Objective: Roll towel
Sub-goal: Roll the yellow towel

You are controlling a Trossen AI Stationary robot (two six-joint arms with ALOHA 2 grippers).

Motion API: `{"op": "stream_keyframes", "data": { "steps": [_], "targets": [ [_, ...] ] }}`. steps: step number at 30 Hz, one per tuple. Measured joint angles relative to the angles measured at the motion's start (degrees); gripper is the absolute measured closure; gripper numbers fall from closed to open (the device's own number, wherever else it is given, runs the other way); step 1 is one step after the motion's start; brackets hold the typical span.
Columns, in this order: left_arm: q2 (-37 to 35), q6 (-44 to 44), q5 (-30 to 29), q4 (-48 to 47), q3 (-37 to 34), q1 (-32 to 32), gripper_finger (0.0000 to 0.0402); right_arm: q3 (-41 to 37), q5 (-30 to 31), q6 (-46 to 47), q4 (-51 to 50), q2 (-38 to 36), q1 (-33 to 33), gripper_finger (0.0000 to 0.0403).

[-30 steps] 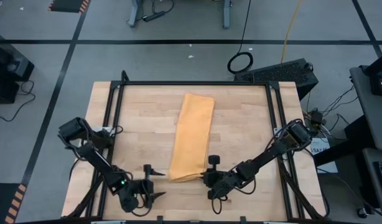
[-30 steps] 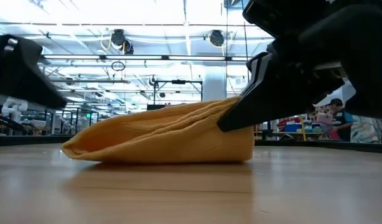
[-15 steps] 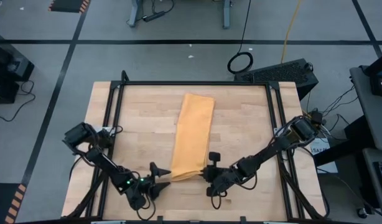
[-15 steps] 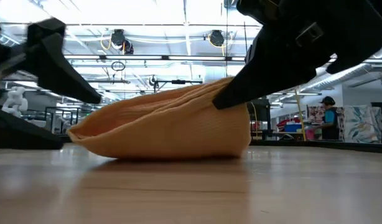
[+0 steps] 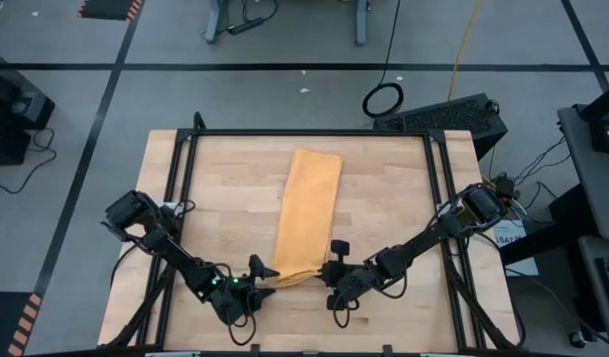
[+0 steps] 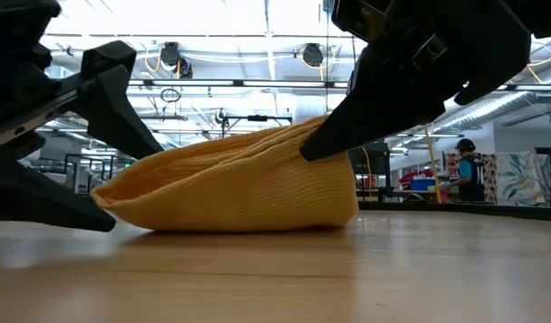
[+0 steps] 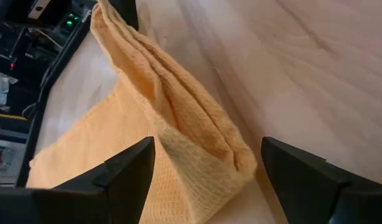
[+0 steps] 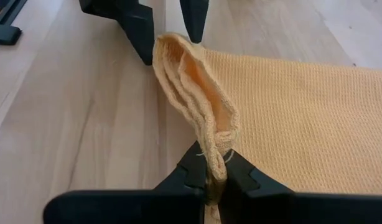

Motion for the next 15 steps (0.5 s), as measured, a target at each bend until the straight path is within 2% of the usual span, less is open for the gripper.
{"op": "stream_keyframes", "data": {
  "steps": [9,15],
  "targets": [
    [-0.02,-0.09,1.65,-0.63,-0.02,1.69,0.0144,0.0,0.02,0.23,-0.01,0.0,0.0,0.0394],
    [-0.02,-1.45,-0.7,-2.22,0.49,0.7,0.0181,0.0,0.02,1.26,-0.11,0.0,0.0,0.0394]
  ]
}}
